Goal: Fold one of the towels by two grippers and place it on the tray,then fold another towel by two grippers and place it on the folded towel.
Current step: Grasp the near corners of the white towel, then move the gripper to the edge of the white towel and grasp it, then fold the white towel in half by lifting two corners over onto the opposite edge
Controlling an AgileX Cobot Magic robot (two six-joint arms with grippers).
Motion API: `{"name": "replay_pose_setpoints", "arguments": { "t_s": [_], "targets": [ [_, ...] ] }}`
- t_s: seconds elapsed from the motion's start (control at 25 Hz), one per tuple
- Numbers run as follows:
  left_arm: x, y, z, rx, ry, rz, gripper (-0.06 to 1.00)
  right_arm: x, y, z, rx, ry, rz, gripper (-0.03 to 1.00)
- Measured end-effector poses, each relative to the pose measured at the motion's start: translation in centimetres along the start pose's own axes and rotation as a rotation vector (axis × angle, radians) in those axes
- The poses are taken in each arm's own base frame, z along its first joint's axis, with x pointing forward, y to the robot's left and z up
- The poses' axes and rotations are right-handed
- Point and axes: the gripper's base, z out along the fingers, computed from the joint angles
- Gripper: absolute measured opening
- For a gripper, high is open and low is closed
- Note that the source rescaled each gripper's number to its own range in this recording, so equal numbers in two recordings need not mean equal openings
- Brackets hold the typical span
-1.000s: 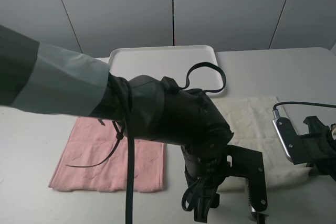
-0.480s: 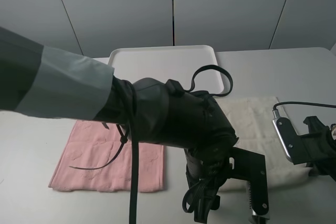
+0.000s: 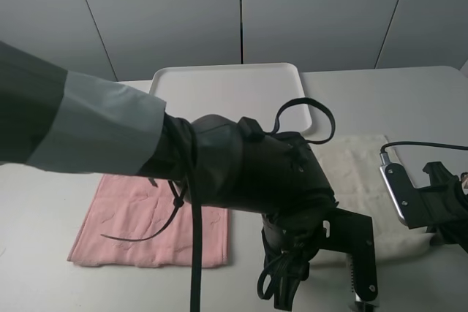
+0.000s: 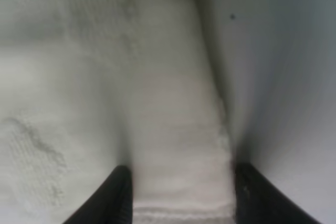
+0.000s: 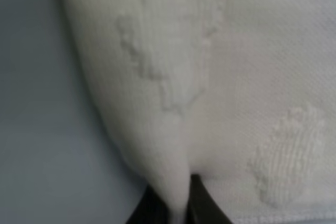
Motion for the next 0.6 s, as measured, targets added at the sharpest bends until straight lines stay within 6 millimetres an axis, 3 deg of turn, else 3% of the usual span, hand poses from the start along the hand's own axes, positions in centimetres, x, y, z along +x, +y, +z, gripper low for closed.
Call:
{"name": "replay_pose_setpoints", "arguments": {
  "t_s": [0.2, 0.48, 0.6],
  "targets": [
    [-0.04, 0.31, 0.23, -0.024, 0.018, 0.000, 0.43, -0.02, 0.01, 0.00, -0.001, -0.002, 0.006, 0.01],
    [-0.13, 0.43, 0.36, -0.026, 0.029, 0.010, 0.52, -0.11, -0.04, -0.02, 0.000, -0.012, 0.031, 0.01],
    [-0.09, 0.40, 0.41, -0.024, 0.033, 0.010, 0.40, -0.15, -0.06, -0.02, 0.002, -0.017, 0.041, 0.01]
  ]
}}
